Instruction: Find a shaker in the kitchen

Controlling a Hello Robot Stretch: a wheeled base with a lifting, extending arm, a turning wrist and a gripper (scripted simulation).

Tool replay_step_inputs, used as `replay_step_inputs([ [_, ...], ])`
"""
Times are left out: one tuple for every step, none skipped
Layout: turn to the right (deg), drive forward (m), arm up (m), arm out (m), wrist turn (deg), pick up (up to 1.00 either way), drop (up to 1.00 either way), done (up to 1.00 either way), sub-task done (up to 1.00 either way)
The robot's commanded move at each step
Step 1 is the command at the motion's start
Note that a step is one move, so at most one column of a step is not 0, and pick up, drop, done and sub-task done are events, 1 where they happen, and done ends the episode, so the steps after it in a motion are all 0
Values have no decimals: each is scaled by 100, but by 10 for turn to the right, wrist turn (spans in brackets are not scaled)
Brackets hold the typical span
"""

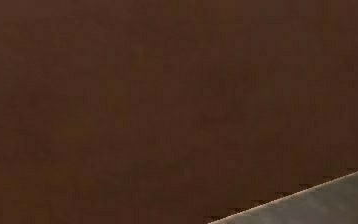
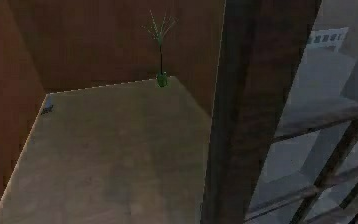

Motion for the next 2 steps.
replay_step_inputs([
  [0, 25, 0, 0, 0, 0, 0, 0, 0],
  [450, 0, 0, 0, 0, 0, 0, 0, 0],
])
